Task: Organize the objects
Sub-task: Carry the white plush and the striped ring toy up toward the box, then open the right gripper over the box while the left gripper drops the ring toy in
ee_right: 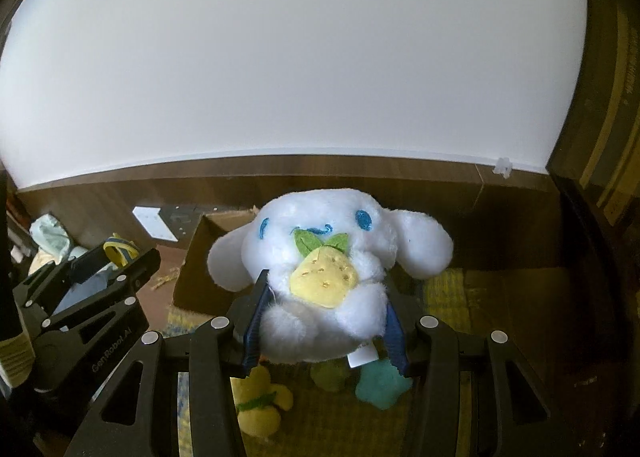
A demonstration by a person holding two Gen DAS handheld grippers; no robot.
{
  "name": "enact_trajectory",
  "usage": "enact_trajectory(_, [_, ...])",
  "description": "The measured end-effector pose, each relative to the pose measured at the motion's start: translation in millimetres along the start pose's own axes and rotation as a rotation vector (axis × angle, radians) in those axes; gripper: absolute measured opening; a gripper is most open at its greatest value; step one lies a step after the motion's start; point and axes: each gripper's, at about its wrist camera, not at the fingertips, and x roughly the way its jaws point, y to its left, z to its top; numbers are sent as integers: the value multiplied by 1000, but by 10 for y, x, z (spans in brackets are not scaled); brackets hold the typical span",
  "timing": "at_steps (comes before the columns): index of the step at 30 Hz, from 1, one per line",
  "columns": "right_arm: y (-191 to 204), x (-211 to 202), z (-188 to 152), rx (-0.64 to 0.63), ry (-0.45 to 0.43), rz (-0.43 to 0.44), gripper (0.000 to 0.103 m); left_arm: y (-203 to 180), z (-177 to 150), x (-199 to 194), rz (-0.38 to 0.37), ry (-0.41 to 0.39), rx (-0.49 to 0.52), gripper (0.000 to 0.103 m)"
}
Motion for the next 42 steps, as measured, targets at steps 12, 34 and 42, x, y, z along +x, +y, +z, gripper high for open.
enact_trajectory(12, [-32, 385, 254, -6, 32, -6, 49, -52, 242, 374, -16, 6, 28, 50])
enact_trajectory(34, [-101, 765, 317, 7, 88, -58, 84, -17, 178, 752, 14, 69, 51, 90])
enact_trajectory(42, [-153, 609, 244, 25, 77, -77, 88, -34, 99, 601, 9, 61, 61, 91])
